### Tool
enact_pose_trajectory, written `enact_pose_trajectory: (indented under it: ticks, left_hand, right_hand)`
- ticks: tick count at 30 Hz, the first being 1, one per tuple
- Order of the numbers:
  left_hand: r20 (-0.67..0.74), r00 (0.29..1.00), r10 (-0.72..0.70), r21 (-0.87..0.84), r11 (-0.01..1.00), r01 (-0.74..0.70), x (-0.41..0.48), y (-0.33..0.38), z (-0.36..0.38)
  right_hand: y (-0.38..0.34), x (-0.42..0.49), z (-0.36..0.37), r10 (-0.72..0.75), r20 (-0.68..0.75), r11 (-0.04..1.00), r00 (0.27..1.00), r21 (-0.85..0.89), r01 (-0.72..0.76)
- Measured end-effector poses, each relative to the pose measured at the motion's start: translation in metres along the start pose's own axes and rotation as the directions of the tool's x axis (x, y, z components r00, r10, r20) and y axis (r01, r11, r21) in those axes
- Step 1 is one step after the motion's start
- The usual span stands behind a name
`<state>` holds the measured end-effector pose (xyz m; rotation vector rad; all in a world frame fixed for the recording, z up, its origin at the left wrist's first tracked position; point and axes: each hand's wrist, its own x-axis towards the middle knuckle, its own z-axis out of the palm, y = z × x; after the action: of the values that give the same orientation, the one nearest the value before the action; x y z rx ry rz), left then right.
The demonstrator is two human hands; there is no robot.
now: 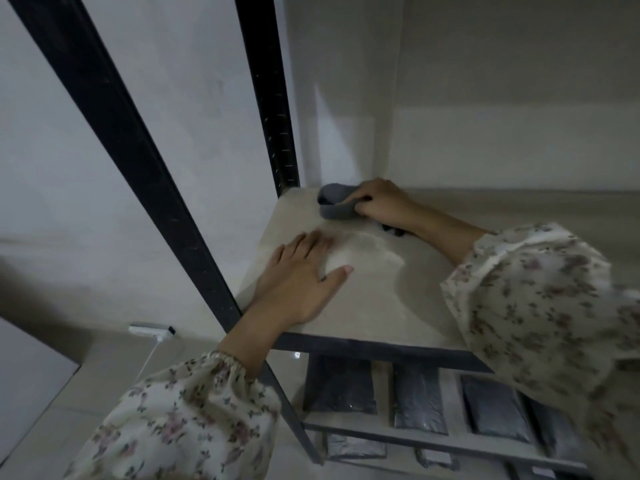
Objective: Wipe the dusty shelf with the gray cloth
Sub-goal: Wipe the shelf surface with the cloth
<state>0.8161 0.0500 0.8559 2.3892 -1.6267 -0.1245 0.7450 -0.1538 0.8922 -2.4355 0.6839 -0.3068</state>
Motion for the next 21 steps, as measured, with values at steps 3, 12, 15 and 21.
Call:
enact_pose_trajectory:
  ticks: [3,12,15,21]
  left_hand:
    - [-0.038,0.998,-0.054,-0.012,0.998,0.054,-0.002,0.000,0.001]
    - [-0.088,0.991,-0.097,-0.100,0.991,0.088,0.001,0.000,-0.001]
    - [-0.146,0.984,-0.102,-0.190,0.979,0.074,-0.001,0.000,-0.005]
    - [-0.151,0.956,-0.250,-0.577,0.808,0.120,0.014,0.017,-0.013]
  right_hand:
    - [-0.001,-0.001,-0.014,-0.037,0.144,0.994,0.989,0.110,0.021]
    - [-0.002,0.005,0.010,-0.145,0.054,0.989,0.988,-0.028,0.146]
    - [-0.004,-0.017,-0.001,-0.183,0.170,0.980,0.968,0.105,0.167]
    - [-0.029,-0.039,-0.021,0.053,0.146,0.789,0.988,0.600,-0.131]
